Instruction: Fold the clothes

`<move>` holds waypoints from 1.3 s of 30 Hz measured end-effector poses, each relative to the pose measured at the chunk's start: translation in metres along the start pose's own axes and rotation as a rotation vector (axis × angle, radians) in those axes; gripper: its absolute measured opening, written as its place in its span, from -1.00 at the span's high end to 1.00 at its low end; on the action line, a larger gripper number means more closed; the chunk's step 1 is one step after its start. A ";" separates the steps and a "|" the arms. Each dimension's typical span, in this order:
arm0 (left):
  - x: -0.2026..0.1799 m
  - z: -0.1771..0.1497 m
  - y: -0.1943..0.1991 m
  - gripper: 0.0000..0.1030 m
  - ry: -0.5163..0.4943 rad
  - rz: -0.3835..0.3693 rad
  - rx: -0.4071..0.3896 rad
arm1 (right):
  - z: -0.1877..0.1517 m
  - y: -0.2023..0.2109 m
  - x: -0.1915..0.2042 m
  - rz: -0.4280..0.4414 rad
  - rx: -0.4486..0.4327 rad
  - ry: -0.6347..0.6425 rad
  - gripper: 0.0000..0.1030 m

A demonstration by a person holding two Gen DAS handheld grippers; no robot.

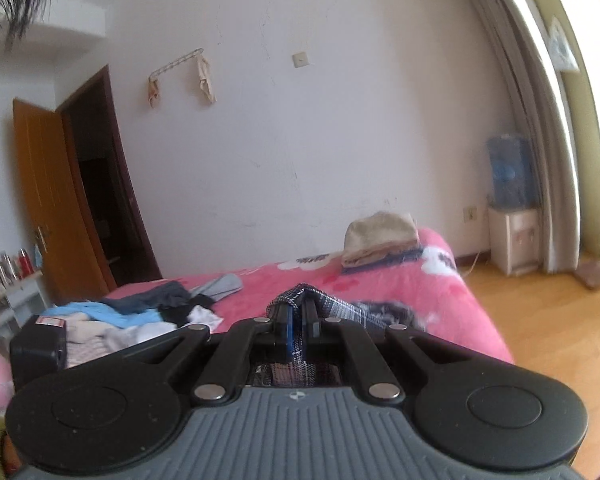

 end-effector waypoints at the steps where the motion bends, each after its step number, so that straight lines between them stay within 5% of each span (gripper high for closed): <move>1: -0.005 -0.004 0.005 0.91 -0.014 -0.015 0.007 | -0.005 0.008 0.000 0.001 0.010 -0.026 0.93; 6: -0.017 -0.040 0.006 0.90 -0.036 -0.068 0.158 | -0.049 0.012 -0.019 -0.043 0.148 -0.156 0.92; 9: -0.009 -0.061 -0.004 0.84 0.003 -0.066 0.291 | -0.079 -0.005 -0.044 -0.167 0.272 -0.218 0.91; 13: 0.013 -0.068 0.000 0.24 0.134 -0.083 0.347 | -0.124 -0.023 -0.083 -0.358 0.504 -0.291 0.84; 16: 0.033 -0.062 0.008 -0.23 0.228 -0.091 0.311 | -0.132 -0.011 -0.092 -0.396 0.579 -0.295 0.35; 17: 0.040 -0.061 0.011 -0.29 0.255 -0.089 0.298 | -0.131 -0.006 -0.093 -0.399 0.588 -0.282 -0.04; 18: 0.043 -0.060 0.012 -0.37 0.276 -0.085 0.288 | -0.129 0.002 -0.092 -0.407 0.589 -0.256 -0.25; 20: 0.049 -0.058 0.015 -0.46 0.317 -0.076 0.269 | -0.123 0.020 -0.085 -0.418 0.574 -0.201 -0.36; 27: 0.071 -0.048 -0.023 -0.94 0.386 -0.024 0.255 | -0.085 0.017 -0.077 -0.299 0.467 -0.296 -0.48; 33: 0.087 -0.038 -0.086 -0.95 0.339 0.050 0.283 | -0.068 -0.078 -0.096 -0.186 0.391 -0.470 -0.48; 39: 0.101 -0.034 -0.151 -0.94 0.220 0.159 0.332 | -0.050 -0.197 -0.136 -0.206 0.366 -0.521 -0.48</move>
Point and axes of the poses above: each gripper's, at about its wrist camera, not at the fingertips, and y roughly against the way its jaws point, x to its left, z to its top, the point moved 9 cm from there along -y, roughly the way its jaws point, and after that the axes turned 9 degrees about -y, right-handed, at the moved point
